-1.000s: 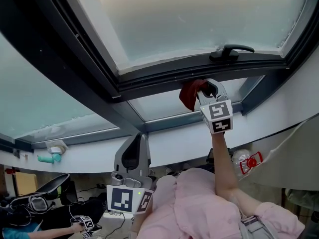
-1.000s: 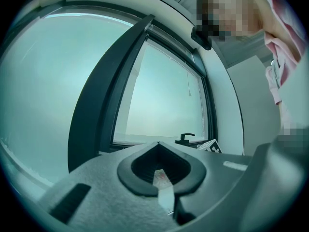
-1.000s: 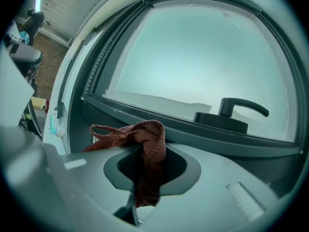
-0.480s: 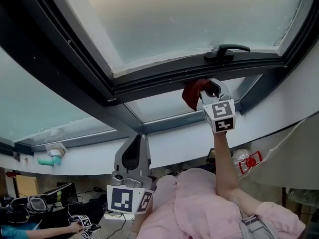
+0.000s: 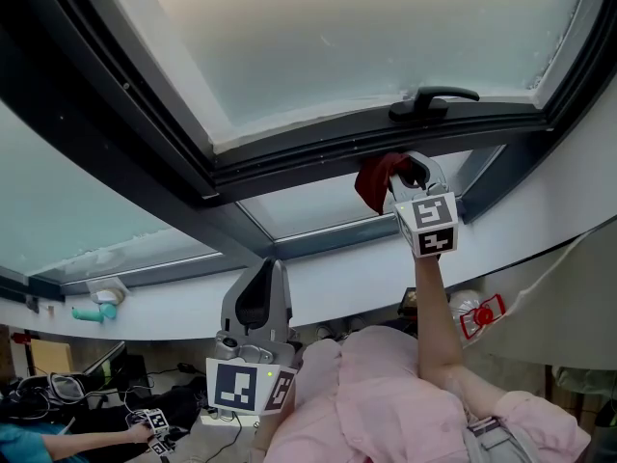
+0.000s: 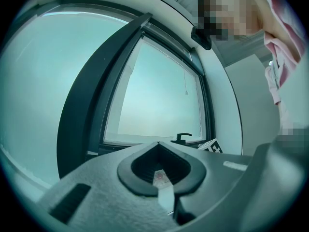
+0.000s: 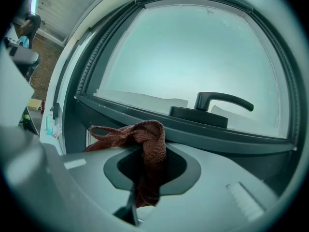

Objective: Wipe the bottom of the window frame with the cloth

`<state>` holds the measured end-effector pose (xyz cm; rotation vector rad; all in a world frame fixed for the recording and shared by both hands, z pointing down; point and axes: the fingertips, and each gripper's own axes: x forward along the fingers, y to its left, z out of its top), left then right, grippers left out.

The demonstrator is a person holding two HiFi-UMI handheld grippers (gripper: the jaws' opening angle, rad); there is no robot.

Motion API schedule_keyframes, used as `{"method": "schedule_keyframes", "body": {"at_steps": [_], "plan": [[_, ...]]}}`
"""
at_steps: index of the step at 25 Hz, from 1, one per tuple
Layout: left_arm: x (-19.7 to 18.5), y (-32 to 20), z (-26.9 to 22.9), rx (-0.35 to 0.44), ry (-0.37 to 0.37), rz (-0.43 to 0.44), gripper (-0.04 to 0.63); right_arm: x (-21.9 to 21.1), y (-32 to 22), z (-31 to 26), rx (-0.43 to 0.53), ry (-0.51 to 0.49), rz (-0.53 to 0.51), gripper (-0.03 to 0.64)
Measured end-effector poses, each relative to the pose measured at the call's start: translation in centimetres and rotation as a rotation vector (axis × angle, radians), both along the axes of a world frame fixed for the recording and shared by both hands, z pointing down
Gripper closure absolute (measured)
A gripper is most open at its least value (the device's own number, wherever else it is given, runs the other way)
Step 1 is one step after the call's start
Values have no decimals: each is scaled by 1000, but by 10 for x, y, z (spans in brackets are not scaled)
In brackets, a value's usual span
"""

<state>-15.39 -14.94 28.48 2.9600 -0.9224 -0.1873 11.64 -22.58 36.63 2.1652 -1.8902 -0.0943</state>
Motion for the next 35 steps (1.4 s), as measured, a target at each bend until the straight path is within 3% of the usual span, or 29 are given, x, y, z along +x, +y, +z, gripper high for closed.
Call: {"method": "schedule_keyframes", "body": {"at_steps": [24, 35], "plan": [[27, 18, 1, 1, 0, -35, 597, 55, 24, 1, 15, -30, 52, 545], [33, 33, 10, -32, 7, -81, 597, 57, 26, 2, 29, -34, -6, 544]]}}
